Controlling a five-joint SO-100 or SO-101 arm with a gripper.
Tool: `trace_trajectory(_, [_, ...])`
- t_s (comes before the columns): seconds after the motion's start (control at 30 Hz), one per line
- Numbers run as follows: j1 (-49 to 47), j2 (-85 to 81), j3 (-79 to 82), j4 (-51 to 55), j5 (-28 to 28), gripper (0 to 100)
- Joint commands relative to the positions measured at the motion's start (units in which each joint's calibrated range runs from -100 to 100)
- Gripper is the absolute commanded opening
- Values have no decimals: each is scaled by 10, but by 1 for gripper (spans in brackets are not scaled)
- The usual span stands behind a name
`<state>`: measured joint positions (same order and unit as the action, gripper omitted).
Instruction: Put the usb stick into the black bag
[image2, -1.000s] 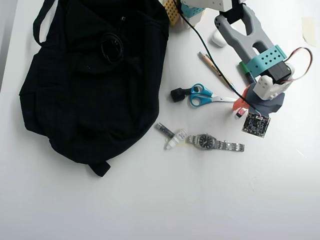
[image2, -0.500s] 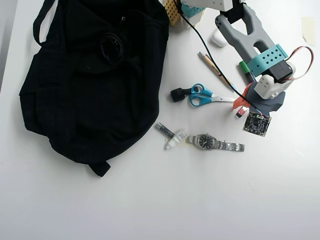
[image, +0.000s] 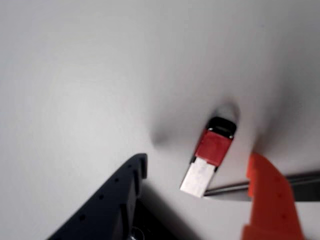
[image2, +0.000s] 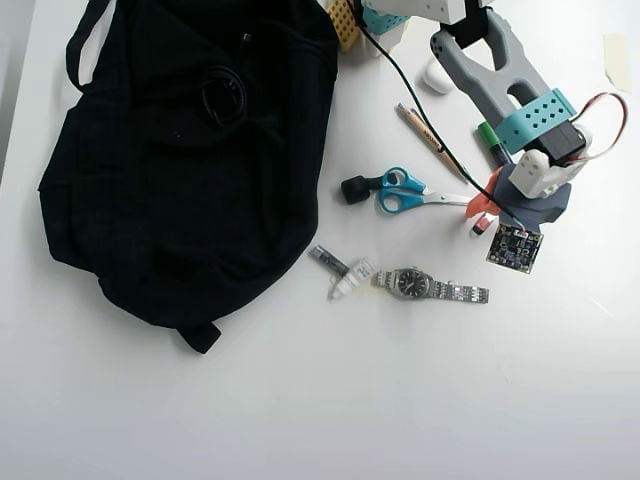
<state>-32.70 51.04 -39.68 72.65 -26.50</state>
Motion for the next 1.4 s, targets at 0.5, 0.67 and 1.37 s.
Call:
trace_trajectory(0.5, [5, 19, 6, 1, -2, 2])
trace_trajectory(0.67, [5, 17, 4, 1, -2, 2])
trace_trajectory(1.37, [98, -64, -324, 249, 37, 2])
